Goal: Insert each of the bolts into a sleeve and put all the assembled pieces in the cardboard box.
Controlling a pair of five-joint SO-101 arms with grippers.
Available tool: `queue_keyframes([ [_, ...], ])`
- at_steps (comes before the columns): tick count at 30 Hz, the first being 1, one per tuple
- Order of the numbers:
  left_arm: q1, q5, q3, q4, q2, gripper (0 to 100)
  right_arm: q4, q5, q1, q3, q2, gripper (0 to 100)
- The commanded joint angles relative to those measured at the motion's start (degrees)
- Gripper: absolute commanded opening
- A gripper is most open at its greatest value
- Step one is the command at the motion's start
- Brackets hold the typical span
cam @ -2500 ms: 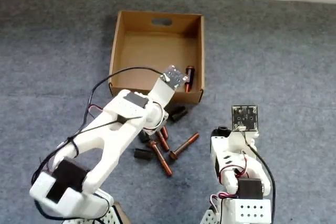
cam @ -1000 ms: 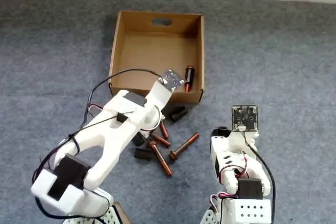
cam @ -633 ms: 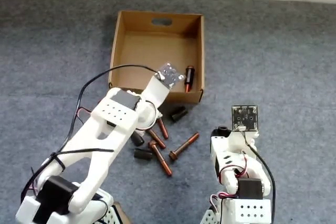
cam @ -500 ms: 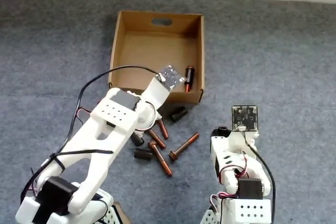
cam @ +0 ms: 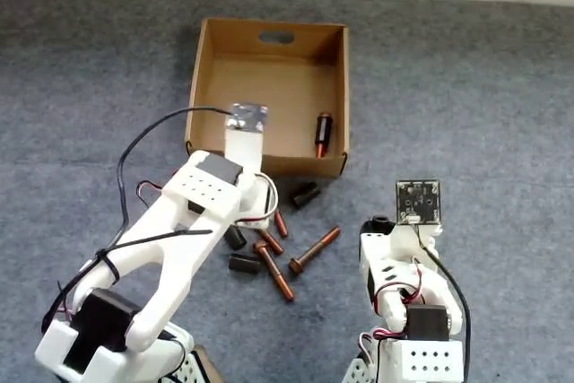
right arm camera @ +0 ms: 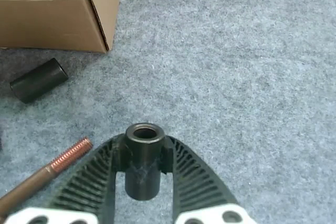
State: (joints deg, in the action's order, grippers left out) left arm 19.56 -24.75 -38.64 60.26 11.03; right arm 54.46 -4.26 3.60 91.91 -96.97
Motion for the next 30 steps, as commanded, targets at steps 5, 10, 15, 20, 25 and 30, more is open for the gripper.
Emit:
queue_keyframes([
  [5,0.0,-5.6,0.2,-0.3,0.0,16,0.0,0.2,-0.7,-0.2,-0.5,0.7],
  [10,-1.2,-5.8,-0.7,-0.3,0.0,16,0.0,0.2,-0.7,-0.2,-0.5,0.7],
  [15,-1.4,-6.4,-1.4,-1.5,0.0,16,0.0,0.2,-0.7,-0.2,-0.5,0.7],
  [20,-1.0,-13.5,-5.2,-9.0,0.0,16,0.0,0.2,-0.7,-0.2,-0.5,0.7],
  [25,-1.5,-13.8,-5.8,-11.9,0.0,16,0.0,0.2,-0.7,-0.2,-0.5,0.7],
  [30,-1.4,-13.9,-5.8,-11.8,0.0,16,0.0,0.2,-0.7,-0.2,-0.5,0.7],
])
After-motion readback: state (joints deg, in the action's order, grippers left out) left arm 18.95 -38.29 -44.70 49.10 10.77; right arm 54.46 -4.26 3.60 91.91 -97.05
